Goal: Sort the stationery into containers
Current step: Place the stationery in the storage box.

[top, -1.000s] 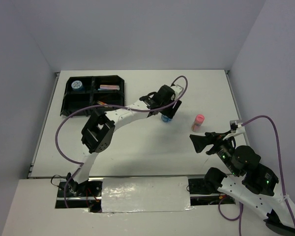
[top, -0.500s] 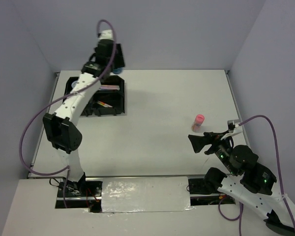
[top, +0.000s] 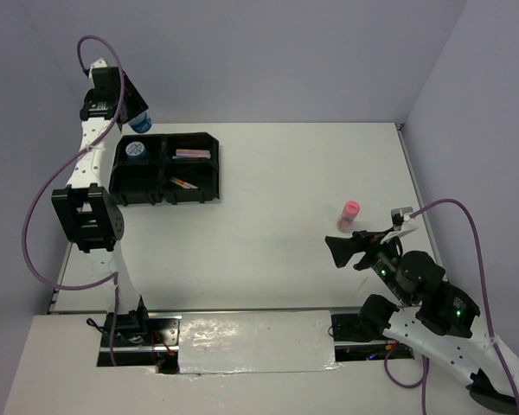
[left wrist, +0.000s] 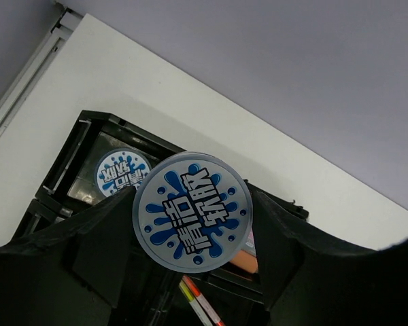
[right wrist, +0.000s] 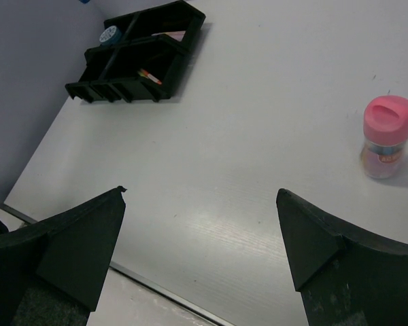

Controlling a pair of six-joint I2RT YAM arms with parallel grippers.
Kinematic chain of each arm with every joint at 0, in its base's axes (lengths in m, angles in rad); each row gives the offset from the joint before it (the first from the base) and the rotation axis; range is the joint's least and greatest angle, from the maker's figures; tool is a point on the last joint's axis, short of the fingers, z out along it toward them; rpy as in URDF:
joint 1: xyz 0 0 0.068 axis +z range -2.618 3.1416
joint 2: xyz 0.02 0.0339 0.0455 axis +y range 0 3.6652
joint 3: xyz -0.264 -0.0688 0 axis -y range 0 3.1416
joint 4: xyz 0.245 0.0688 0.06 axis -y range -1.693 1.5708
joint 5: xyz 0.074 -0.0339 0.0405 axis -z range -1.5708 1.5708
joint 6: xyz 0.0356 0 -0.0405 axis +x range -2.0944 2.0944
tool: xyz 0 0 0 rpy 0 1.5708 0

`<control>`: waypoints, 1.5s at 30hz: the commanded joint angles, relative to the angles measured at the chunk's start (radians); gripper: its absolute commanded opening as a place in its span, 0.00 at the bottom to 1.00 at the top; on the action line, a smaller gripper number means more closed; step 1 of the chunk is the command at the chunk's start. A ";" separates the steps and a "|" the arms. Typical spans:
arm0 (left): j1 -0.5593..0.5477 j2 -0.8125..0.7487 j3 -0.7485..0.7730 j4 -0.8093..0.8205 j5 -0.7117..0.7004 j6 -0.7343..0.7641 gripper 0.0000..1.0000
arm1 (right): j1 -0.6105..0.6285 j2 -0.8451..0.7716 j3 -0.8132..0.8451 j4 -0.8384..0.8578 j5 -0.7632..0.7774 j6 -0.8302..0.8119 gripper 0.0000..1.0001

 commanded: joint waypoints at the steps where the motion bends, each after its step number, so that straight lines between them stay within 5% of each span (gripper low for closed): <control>1: 0.014 0.007 -0.019 0.128 0.092 -0.031 0.00 | 0.006 0.023 -0.012 0.064 -0.013 -0.015 1.00; 31: 0.110 0.126 -0.194 0.337 0.307 -0.103 0.00 | 0.008 0.095 -0.009 0.094 -0.044 -0.035 1.00; 45: 0.110 0.126 -0.208 0.288 0.218 -0.077 0.00 | 0.006 0.076 -0.012 0.088 -0.047 -0.033 1.00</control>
